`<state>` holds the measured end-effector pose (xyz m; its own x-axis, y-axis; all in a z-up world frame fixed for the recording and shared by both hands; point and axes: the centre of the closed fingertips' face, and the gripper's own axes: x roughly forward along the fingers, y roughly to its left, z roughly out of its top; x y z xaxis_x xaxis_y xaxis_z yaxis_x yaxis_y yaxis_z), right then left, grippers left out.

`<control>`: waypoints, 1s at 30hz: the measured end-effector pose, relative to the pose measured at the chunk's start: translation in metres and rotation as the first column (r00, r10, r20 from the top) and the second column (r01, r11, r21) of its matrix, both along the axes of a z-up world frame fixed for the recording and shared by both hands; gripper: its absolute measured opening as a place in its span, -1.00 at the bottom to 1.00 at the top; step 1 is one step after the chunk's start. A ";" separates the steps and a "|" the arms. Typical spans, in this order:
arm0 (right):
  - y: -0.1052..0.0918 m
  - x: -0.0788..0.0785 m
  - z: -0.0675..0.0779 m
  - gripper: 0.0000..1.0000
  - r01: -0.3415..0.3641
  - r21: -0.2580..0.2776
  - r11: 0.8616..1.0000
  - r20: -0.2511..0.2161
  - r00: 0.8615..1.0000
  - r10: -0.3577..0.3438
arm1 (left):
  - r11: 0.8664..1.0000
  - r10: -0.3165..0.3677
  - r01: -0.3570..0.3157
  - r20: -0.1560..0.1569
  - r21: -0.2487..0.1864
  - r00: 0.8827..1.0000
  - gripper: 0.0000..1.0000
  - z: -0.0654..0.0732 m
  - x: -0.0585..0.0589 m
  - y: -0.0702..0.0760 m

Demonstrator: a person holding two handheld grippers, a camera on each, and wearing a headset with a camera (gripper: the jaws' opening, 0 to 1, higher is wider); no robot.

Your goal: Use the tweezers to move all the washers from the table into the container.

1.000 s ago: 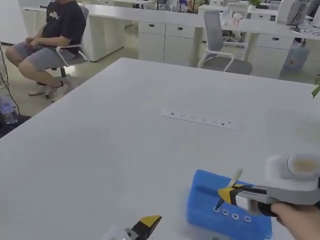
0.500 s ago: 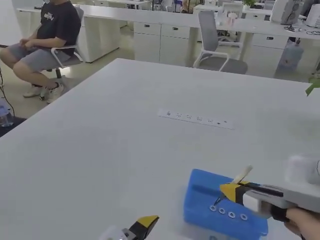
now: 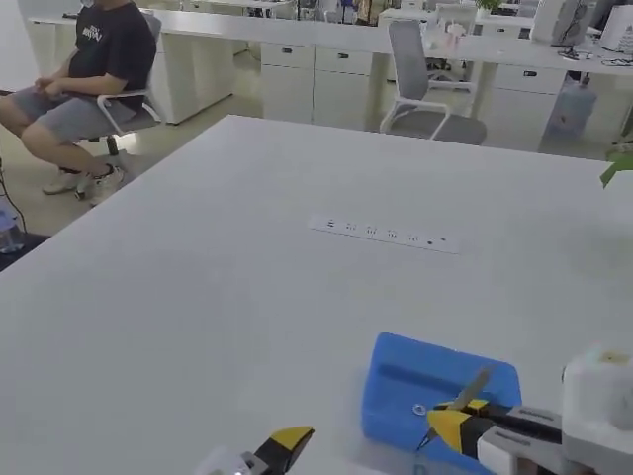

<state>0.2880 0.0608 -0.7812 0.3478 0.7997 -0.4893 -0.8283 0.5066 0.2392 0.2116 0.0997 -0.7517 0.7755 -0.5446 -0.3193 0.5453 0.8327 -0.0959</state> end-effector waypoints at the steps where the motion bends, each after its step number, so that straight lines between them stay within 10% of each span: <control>1: 0.000 -0.002 -0.006 -0.91 -0.014 -0.018 1.000 0.007 1.000 0.014 | 1.000 0.001 -0.001 0.000 0.001 1.000 0.51 0.000 0.000 0.000; 15: 0.000 -0.001 -0.028 -0.91 -0.117 -0.173 0.978 0.117 0.983 0.138 | 1.000 0.000 0.000 -0.002 0.004 1.000 0.51 0.000 0.000 0.000; 30: 0.003 -0.007 -0.033 -0.94 -0.130 -0.143 0.981 0.049 0.989 0.138 | 1.000 -0.003 0.003 -0.004 0.005 1.000 0.50 -0.003 0.000 0.002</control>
